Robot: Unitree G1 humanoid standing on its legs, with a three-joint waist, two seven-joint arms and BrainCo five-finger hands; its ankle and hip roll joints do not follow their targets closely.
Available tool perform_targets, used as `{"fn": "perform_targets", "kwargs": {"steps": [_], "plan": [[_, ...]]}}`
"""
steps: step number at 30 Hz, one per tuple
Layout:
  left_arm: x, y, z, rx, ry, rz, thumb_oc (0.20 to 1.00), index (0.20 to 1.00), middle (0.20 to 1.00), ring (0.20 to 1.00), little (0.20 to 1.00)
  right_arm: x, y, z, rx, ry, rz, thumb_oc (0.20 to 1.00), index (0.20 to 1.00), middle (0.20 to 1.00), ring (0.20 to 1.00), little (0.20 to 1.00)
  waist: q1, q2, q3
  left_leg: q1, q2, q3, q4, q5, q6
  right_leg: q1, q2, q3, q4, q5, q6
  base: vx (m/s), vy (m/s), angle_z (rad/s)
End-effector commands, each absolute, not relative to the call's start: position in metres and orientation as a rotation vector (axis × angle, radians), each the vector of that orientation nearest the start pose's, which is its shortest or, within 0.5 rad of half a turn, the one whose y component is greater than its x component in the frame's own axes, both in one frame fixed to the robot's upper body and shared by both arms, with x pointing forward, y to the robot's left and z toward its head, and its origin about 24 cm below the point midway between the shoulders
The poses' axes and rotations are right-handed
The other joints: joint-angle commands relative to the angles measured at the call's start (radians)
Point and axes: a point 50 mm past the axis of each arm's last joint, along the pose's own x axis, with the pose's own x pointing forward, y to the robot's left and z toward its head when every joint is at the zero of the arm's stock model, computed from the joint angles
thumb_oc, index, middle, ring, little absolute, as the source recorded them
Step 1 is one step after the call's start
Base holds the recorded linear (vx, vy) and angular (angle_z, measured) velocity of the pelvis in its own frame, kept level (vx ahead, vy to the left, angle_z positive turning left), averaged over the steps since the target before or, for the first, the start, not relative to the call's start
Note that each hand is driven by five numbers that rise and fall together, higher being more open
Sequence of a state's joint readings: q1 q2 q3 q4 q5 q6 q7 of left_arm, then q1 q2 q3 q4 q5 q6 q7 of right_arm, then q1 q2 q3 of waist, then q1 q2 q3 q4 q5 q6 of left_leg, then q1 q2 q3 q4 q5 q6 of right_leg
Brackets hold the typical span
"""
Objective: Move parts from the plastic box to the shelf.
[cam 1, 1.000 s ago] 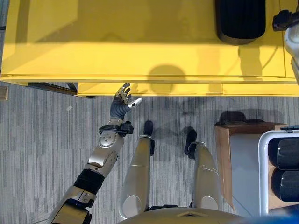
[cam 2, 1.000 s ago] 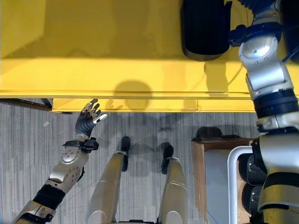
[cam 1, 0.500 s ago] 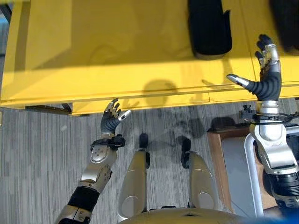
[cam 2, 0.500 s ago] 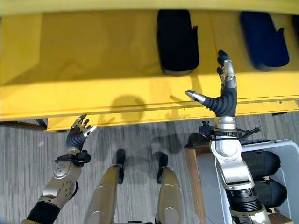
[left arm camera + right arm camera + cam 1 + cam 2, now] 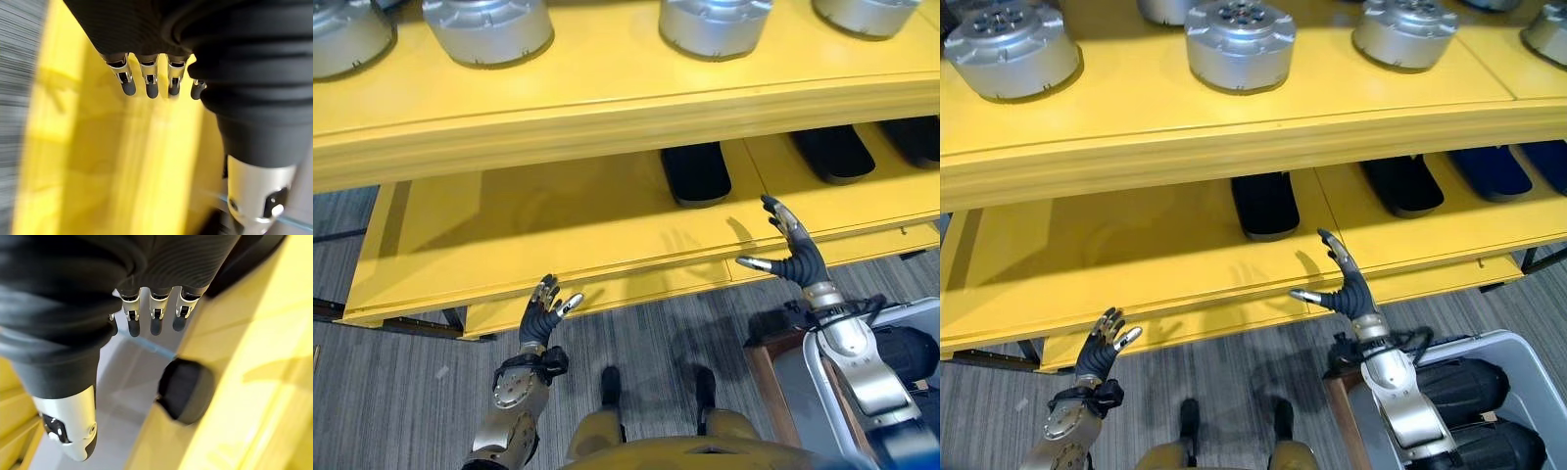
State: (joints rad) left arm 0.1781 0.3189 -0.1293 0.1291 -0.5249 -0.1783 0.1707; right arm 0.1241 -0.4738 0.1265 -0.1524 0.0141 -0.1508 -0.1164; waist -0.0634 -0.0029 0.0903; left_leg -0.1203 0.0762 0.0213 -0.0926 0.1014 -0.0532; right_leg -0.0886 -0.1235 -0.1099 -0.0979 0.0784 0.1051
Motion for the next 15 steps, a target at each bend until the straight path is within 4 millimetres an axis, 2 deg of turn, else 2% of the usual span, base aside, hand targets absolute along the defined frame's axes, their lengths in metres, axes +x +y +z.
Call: {"fn": "perform_targets", "kwargs": {"steps": [1, 5, 15], "plan": [[0.232, 0.216, 0.024, -0.144, -0.014, 0.168, 1.0, 1.0, 1.0, 1.0, 1.0, 0.231, -0.198, 0.092, -0.436, -0.279, 0.05, 1.0, 1.0, 1.0, 1.0, 1.0, -0.009, -0.003, -0.029, -0.015, 0.06, -0.033, 0.005, 0.017, -0.043, 0.006, 0.025, 0.014, 0.011, -0.032, 0.011, 0.02, -0.054, -0.16], [0.231, 0.213, 0.019, -0.144, 0.01, 0.159, 1.0, 1.0, 1.0, 1.0, 1.0, 0.225, -0.202, 0.083, -0.389, -0.239, 0.011, 1.0, 1.0, 1.0, 1.0, 1.0, -0.023, 0.016, -0.039, 0.007, 0.085, -0.027, 0.005, 0.025, -0.058, 0.031, 0.047, 0.025, 0.011, -0.048, -0.003, 0.04, -0.082, -0.13], [0.234, 0.205, 0.02, -0.153, 0.002, 0.127, 1.0, 1.0, 1.0, 1.0, 1.0, 0.226, -0.214, 0.088, -0.391, -0.264, -0.074, 1.0, 1.0, 1.0, 1.0, 1.0, -0.036, 0.045, -0.023, -0.021, 0.112, -0.028, 0.005, 0.067, -0.085, 0.022, 0.074, 0.019, 0.011, -0.062, -0.024, 0.0, -0.065, -0.02]]}}
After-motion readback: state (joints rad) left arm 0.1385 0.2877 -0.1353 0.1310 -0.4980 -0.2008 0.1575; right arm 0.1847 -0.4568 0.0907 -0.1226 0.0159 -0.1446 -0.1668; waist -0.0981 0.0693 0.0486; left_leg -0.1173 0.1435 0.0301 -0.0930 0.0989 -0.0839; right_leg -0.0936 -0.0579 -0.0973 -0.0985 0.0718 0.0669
